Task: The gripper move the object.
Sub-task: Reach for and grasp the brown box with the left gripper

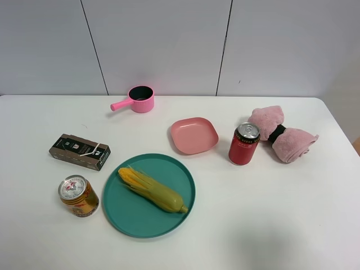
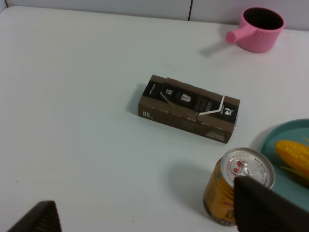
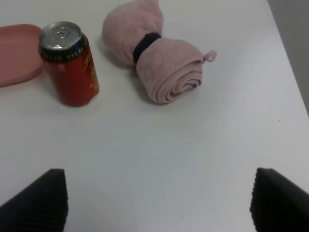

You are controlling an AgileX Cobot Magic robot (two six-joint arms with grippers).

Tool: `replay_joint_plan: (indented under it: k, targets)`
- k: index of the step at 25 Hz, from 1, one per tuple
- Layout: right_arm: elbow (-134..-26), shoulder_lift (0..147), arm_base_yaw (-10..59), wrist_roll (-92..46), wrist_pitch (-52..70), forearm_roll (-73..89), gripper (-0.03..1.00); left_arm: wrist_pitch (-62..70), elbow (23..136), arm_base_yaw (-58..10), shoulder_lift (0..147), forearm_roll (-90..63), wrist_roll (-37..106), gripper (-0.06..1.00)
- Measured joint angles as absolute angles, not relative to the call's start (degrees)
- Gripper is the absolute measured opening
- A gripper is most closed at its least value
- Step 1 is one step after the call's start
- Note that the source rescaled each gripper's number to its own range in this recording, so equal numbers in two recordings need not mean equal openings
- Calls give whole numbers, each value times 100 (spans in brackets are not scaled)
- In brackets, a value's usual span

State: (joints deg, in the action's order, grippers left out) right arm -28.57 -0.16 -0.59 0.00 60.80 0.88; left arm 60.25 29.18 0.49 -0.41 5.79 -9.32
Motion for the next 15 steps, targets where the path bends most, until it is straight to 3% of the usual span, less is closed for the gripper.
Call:
replay_joint_plan:
  k: [1, 15]
  targets:
    - [-2857, -16, -59, 0, 6080, 88, 100, 6025, 2918, 49, -41, 579, -932, 31]
    - [-2857, -16, -59, 0, 6080, 88, 100, 6025, 2918, 49, -41, 579, -932, 31]
